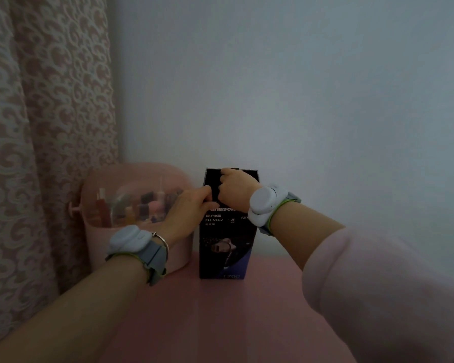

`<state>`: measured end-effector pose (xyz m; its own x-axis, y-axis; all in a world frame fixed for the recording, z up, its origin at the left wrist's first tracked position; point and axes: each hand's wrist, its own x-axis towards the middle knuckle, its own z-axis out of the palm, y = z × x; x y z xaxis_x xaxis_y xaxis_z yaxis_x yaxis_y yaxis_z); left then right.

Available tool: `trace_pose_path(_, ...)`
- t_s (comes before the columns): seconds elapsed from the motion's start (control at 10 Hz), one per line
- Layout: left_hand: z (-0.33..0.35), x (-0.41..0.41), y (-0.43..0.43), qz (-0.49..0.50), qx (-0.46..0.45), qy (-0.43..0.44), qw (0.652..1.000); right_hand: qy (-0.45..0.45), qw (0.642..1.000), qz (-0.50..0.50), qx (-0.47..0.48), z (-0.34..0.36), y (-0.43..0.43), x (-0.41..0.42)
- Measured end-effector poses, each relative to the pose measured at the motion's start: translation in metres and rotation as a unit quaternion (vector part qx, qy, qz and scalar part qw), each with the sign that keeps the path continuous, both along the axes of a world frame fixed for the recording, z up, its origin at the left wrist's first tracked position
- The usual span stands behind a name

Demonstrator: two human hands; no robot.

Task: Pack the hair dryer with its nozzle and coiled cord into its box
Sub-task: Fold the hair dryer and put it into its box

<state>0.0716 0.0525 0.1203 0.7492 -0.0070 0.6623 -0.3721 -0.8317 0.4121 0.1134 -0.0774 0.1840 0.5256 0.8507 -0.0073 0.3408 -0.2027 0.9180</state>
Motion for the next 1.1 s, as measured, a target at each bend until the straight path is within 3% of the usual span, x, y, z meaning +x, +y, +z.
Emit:
trace_pose_path(0.2,0.005,0.016,0.016,0.022,-0.025,0.009,0.999,0.041,0.982,0.061,0.172,-0.001,-0.023,0.004)
trace_pose_path(0.4,0.009,0.030,0.012,0.041,-0.018,0.033,0.998,0.067,0.955,0.044,0.287,-0.015,-0.055,0.004)
trace_pose_path(0.8,0.010,0.039,-0.005,0.104,0.050,0.140,0.983,0.091,0.934,0.016,0.346,-0.045,-0.093,0.004)
trace_pose_path(0.9,0.003,0.036,-0.013,0.141,0.059,0.127,0.980,0.093,0.930,0.010,0.355,-0.053,-0.103,0.002)
trace_pose_path(1.0,-0.002,0.029,-0.021,0.167,-0.037,0.000,0.985,0.122,0.905,-0.009,0.406,-0.059,-0.110,-0.002)
trace_pose_path(1.1,-0.007,0.018,-0.038,0.147,-0.218,-0.009,0.965,0.183,0.826,-0.074,0.527,-0.066,-0.116,-0.004)
